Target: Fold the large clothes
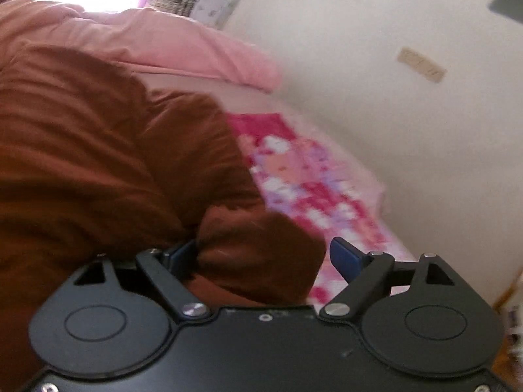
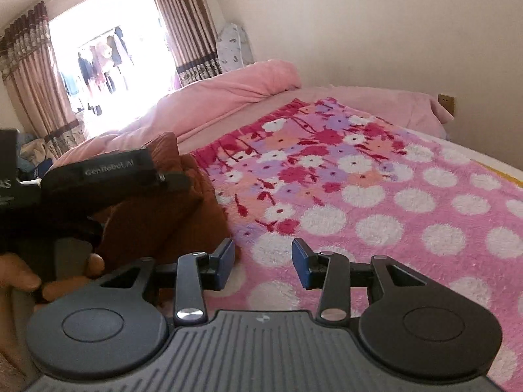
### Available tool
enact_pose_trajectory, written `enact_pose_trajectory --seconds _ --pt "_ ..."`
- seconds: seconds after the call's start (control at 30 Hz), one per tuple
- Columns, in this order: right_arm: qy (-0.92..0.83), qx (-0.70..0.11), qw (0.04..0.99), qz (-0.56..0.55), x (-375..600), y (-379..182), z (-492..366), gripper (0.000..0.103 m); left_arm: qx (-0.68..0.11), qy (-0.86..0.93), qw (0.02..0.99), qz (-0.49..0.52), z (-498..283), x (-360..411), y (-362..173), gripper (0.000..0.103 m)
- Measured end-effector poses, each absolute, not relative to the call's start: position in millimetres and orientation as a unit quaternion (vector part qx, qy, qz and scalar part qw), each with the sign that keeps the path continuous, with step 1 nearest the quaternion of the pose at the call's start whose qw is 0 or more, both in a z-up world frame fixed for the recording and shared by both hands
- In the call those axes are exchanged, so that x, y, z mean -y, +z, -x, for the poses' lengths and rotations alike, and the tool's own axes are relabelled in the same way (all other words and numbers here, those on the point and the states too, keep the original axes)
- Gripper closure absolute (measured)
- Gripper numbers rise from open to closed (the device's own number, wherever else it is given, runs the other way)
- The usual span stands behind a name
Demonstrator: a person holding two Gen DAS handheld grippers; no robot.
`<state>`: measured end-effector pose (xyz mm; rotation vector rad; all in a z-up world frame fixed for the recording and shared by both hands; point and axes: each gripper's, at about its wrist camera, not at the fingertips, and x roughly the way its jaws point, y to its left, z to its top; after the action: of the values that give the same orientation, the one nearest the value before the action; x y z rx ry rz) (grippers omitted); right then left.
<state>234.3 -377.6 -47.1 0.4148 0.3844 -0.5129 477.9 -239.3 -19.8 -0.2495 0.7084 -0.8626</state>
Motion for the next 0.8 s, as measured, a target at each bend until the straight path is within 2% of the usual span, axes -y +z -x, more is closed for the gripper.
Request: enact_pose_trajectory --seconds 0.17,0.23,0.37,0.5,0.7,0.77,0.8 --pt "-0.210 -0.171 0.933 -0.238 376 -37 -230 0.053 -0.298 -0.424 0.839 0.163 -456 168 24 0.014" --pt "-0.177 -0.163 0.936 -0.258 373 -34 -231 0.045 -0.272 -0.402 0.863 0.143 -441 133 30 0.014" --pt "-0.105 -0.159 0.932 -0.308 371 -33 -240 0.036 -0.248 -0.315 0.914 0.068 -418 77 8 0.014" --pt "-0.064 -0.160 0.915 -0.364 376 -35 -263 0.027 -0.283 -0.268 0.920 0.040 -408 59 -33 0.014" --pt "-0.063 -0.174 0.869 -0.458 396 -45 -308 0.026 -0.304 -0.252 0.918 0.026 -422 69 -56 0.015" --pt "-0.085 -0.185 0.866 -0.456 399 -45 -322 0.025 -0.307 -0.239 0.921 0.014 -424 77 -58 0.020" --pt "-0.095 -0.193 0.866 -0.452 399 -45 -327 0.026 -0.305 -0.228 0.925 0.009 -426 80 -63 0.038"
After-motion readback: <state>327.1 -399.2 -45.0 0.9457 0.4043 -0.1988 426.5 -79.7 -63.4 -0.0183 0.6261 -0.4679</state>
